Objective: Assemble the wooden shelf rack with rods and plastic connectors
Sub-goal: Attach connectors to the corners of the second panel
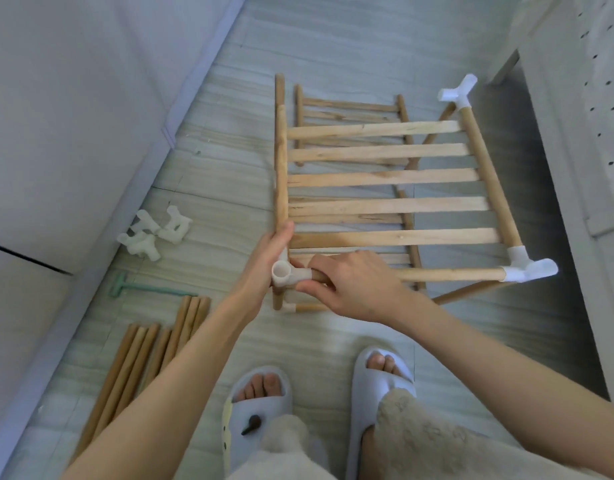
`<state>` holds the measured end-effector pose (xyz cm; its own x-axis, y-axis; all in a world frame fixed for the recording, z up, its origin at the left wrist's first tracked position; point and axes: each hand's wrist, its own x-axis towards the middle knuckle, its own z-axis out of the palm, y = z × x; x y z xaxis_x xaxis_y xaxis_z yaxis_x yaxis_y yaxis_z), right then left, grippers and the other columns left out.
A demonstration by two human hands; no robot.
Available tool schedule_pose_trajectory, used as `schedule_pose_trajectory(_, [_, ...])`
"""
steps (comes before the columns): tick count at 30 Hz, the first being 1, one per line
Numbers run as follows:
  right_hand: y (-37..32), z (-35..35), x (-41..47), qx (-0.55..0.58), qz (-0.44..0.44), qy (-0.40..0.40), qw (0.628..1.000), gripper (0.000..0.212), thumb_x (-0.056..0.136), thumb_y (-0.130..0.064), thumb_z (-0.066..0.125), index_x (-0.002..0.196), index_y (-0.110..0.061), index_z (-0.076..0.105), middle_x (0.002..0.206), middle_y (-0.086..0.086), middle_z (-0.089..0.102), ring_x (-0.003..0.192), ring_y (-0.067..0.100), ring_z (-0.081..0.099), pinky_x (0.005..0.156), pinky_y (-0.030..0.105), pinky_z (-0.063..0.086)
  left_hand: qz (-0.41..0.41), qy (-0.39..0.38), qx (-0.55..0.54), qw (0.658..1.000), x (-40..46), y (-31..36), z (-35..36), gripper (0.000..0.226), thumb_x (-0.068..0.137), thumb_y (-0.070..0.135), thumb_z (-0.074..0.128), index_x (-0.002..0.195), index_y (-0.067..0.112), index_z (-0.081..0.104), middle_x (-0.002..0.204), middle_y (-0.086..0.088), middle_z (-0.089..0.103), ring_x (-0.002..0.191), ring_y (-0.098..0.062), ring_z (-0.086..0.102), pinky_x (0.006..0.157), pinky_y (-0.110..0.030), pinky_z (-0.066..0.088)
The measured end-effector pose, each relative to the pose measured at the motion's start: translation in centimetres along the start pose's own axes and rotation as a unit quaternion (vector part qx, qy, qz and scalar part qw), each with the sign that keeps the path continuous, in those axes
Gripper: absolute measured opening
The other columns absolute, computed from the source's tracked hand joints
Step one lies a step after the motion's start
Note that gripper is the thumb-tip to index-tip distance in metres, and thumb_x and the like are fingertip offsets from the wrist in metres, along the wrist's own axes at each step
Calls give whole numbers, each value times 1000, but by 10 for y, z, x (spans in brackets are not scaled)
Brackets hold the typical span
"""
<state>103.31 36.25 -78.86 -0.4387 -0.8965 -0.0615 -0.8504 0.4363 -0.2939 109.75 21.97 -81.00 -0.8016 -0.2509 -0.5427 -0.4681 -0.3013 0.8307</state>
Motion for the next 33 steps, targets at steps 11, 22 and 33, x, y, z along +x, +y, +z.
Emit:
schedule_pose_trajectory(11, [2, -2, -7, 10, -49, -12, 999, 38, 94, -41, 46, 120, -16, 60, 80, 3, 70, 65, 33, 62, 51, 33, 37, 14, 59, -133, 989, 2, -22, 14, 50, 85, 37, 58, 128, 14, 48, 102, -2, 62, 83, -11, 64, 62, -24, 52])
schedule_pose_trajectory(22, [-5, 3, 0, -2, -15, 4, 1000, 32, 94, -41, 49, 101, -13, 62, 81, 1, 71, 63, 32, 62, 51, 27, 25, -35, -71, -19, 997, -7, -26, -12, 75, 72, 73, 46, 122, 17, 48, 93, -8, 57, 84, -14, 49, 75, -26, 34])
schedule_pose_trajectory(33, [-6, 5, -2, 12, -15, 11, 1000, 45, 88, -45, 38, 91, -7, 63, 71, 5, 69, 54, 33, 59, 48, 29, 28, 18, -17, -51, 998, -1, -32, -4, 80, 58, 66, 53, 109, 5, 47, 68, -4, 46, 56, -12, 44, 57, -26, 34])
